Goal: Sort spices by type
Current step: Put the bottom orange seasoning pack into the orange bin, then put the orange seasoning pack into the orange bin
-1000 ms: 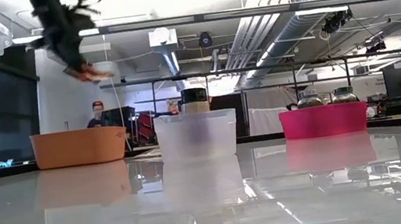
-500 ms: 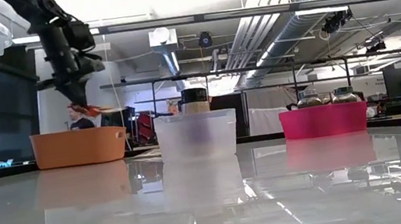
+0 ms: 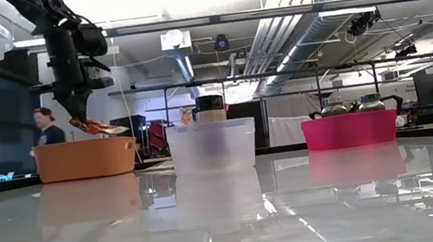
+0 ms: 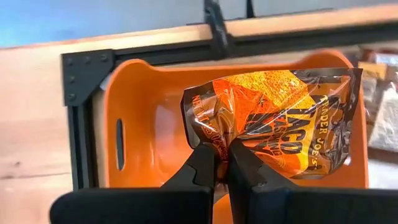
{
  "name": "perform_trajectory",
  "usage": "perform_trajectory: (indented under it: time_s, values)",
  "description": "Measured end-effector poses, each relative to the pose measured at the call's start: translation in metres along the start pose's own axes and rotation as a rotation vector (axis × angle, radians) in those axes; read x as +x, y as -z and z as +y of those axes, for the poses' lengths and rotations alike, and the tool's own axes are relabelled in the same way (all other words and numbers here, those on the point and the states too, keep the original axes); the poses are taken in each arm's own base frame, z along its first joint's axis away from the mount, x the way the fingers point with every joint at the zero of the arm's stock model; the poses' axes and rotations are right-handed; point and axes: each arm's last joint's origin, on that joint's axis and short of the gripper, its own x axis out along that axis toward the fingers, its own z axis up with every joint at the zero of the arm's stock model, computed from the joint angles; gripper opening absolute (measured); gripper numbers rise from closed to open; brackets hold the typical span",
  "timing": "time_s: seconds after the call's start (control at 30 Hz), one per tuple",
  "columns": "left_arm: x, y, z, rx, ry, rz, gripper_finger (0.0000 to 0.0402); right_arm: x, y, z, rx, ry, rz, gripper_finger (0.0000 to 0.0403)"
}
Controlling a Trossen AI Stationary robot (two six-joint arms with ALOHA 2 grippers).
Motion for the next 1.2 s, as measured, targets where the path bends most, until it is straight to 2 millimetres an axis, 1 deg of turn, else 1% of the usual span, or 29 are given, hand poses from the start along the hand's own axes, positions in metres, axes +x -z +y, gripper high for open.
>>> perform_trajectory:
  time_s: [0.1,0.3,0.47,0.73,0.93,1.2]
  values:
    - [0.000,0.001,-0.001,-0.034,-0.022,-0.004,0.0000,0.002,-0.001,-0.006,-0.030,-0.013,0.010,0.0000]
    - [0.007,0.003,-0.004,-0.024,-0.044,0.045,0.0002,0.004,-0.001,-0.012,-0.045,-0.042,0.023,0.0000]
    - [0.013,0.002,-0.006,-0.018,-0.049,0.059,0.0014,0.005,-0.002,-0.013,-0.060,-0.062,0.025,0.0000]
    - [0.028,-0.001,-0.011,-0.001,-0.068,0.091,0.0040,0.005,-0.001,-0.013,-0.057,-0.062,0.026,0.0000]
    - [0.030,0.000,-0.011,0.031,-0.090,0.099,0.0075,0.005,0.000,-0.012,-0.056,-0.095,0.042,0.0000]
    - [0.030,0.002,-0.010,0.063,-0.093,0.123,0.0148,0.004,0.003,-0.011,-0.075,-0.123,0.071,0.0000]
